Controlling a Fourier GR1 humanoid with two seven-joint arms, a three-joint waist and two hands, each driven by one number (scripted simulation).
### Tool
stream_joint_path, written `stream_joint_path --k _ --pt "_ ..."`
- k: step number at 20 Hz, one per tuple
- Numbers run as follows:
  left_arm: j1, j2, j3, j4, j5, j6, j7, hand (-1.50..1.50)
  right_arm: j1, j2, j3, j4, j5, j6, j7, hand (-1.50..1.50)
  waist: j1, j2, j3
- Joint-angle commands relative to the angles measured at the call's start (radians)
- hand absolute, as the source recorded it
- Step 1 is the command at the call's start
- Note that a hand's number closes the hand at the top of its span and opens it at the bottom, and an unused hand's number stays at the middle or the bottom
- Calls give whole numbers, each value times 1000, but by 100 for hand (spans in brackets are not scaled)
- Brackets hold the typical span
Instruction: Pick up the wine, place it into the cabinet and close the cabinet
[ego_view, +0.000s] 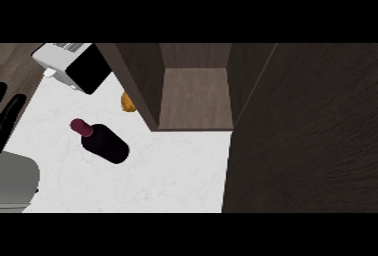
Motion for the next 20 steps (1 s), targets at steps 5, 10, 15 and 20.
stream_joint_path --k 5,10,15,20 --pt "33 30 89 -150 58 -5 24 -150 58 -40 3 -198 9 -18 58 -150 3 0 0" --pt "52 5 96 -23 2 -26 -81 -150 92 -34 44 -251 43 -58 65 -150 -7 1 0" --pt "98 19 132 38 38 -93 -127 -150 133 -63 -9 -245 -18 -29 28 -150 -6 3 0" --pt "137 -8 128 177 43 -177 -278 -150 159 -54 31 -232 -15 -16 -9 -150 -9 4 0"
